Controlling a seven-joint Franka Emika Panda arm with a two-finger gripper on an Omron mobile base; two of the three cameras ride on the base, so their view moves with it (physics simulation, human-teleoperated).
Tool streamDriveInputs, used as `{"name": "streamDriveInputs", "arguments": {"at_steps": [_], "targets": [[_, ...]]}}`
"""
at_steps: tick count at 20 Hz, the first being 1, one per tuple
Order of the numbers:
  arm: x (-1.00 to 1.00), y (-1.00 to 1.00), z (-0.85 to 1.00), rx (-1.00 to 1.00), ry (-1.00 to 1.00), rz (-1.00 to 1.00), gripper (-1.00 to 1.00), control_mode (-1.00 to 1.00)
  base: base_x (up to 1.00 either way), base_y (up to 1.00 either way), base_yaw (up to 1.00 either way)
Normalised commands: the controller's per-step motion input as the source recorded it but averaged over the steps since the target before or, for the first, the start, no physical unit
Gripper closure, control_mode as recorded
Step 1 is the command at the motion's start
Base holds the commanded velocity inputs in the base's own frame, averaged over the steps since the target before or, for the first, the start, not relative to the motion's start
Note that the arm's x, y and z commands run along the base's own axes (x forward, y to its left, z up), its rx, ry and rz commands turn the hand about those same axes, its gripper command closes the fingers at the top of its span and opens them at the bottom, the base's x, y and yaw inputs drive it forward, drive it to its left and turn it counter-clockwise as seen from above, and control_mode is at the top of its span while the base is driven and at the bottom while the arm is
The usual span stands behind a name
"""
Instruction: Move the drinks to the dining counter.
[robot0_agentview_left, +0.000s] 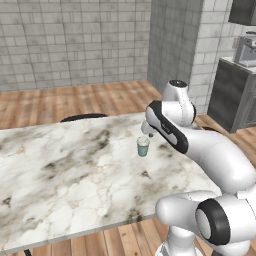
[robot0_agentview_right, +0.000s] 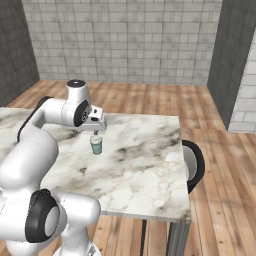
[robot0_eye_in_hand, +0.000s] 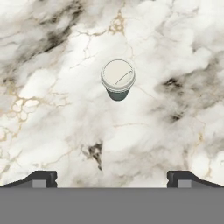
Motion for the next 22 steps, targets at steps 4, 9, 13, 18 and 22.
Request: {"name": "streamDriveInputs", "arguments": {"at_steps": [4,9,13,18,22], "targets": [[-0.10,0.00,0.09,0.00,0.00,0.00,-1.00,-1.00,0.00,0.00,0.00],[-0.15,0.00,0.02,0.00,0.00,0.00,-1.00,-1.00,0.00,0.00,0.00],[-0.03,0.00,0.00,0.00,0.00,0.00,-1.00,-1.00,0.00,0.00,0.00],[0.00,0.00,0.00,0.00,0.00,0.00,-1.00,1.00,0.00,0.00,0.00],[0.00,0.00,0.00,0.00,0.00,0.00,-1.00,1.00,-0.10,-0.07,0.00]]}}
